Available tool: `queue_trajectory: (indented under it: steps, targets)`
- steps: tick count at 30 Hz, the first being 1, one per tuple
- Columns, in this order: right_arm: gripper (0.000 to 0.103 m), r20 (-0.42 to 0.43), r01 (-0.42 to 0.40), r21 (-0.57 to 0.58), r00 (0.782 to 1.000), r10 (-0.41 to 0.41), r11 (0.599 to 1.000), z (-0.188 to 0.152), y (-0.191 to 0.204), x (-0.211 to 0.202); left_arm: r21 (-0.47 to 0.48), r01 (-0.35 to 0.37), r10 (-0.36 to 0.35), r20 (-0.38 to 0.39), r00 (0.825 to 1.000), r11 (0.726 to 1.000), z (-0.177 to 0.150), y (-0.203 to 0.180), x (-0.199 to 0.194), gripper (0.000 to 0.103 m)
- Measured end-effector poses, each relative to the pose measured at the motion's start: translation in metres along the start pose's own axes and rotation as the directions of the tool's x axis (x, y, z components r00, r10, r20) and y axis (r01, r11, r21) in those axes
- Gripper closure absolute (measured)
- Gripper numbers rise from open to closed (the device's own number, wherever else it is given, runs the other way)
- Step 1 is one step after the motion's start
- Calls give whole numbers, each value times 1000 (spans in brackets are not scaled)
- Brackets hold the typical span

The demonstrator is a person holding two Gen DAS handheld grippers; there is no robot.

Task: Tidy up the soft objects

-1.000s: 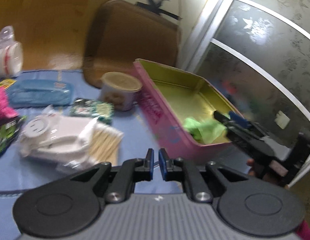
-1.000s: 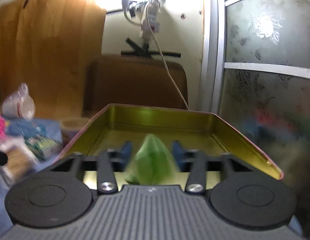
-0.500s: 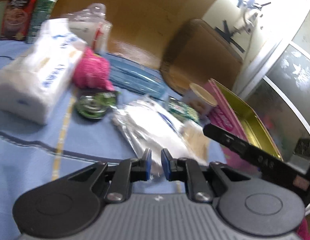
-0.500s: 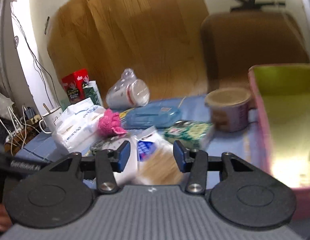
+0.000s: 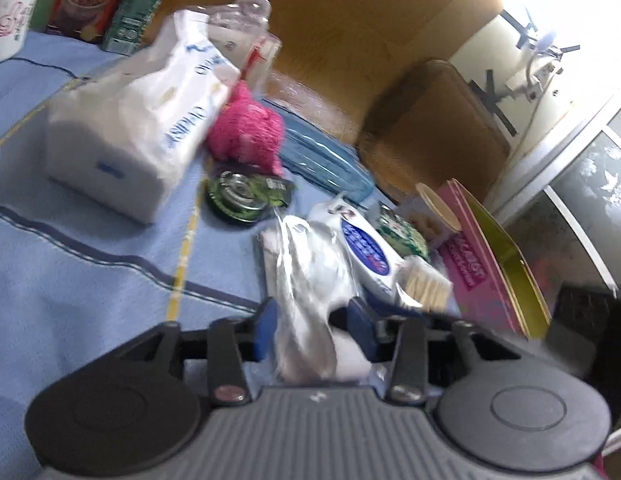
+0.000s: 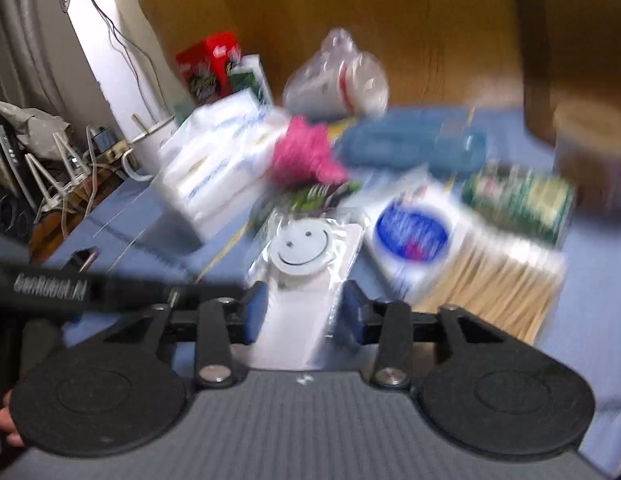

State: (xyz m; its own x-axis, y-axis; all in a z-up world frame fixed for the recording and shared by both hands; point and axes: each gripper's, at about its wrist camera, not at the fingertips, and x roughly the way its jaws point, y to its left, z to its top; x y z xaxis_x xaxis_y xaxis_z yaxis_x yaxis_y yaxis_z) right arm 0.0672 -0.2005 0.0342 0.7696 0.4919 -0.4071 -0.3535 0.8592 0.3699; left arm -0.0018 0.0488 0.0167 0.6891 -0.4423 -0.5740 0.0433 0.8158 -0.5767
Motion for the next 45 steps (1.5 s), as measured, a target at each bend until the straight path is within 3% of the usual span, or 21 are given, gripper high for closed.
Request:
queue_trajectory:
  steps: [3,7,10,16,19,23,30,34,37,39,40,41,42,43,45]
  targets:
    - [60,31,-41,20,999,41,999,-16,0,-11,-7,8,-8,0,1000,1000,-3,4,-2,63]
    - [80,61,-16,16,998,15,1000,-28,5,-20,46,-9,9,3,1000,999,-8,-5,-3,67]
    - [84,108,-2,49,994,-3,999,-29,7,-33,85,7,-6,-17,1000,996,-12,-17,-3,70]
    - [87,283,88,56,954,-101,995,-18,13,-76,165,102,-101,-19,995,981,-4,-64,3,71]
    - [87,365,139,85,917,-161,987,-19,2,-104,209,164,-159,-38,986,964,4,-96,16,71]
    - [87,454,276,138,836,-308,951,-26,-19,-143,315,235,-217,-91,972,919,10,-153,50,71]
    - [84,477,410,332,704,-526,849,-46,-76,-189,394,348,-288,-204,936,851,-7,-235,124,71]
    - [69,429,464,413,659,-617,783,-54,-98,-190,384,365,-291,-239,926,848,-18,-246,143,71]
    - [66,438,517,438,592,-677,735,-60,-100,-187,398,364,-299,-216,929,842,-20,-235,130,71]
    - [66,484,517,426,563,-670,742,-63,-96,-191,401,360,-309,-188,932,842,-16,-218,112,71]
    - [66,505,511,417,557,-659,752,-63,-91,-190,395,355,-312,-171,935,847,-14,-206,101,71]
    - [66,526,496,398,566,-635,772,-61,-87,-189,383,346,-311,-150,938,857,-11,-191,89,71]
    - [66,544,473,363,592,-595,803,-59,-80,-184,367,331,-304,-129,944,869,-8,-176,80,71]
    - [65,552,451,323,625,-552,832,-56,-73,-179,348,310,-292,-106,951,885,-6,-161,71,71]
    - [61,528,387,228,722,-447,894,-50,-56,-160,291,260,-252,-66,966,921,-2,-126,53,71]
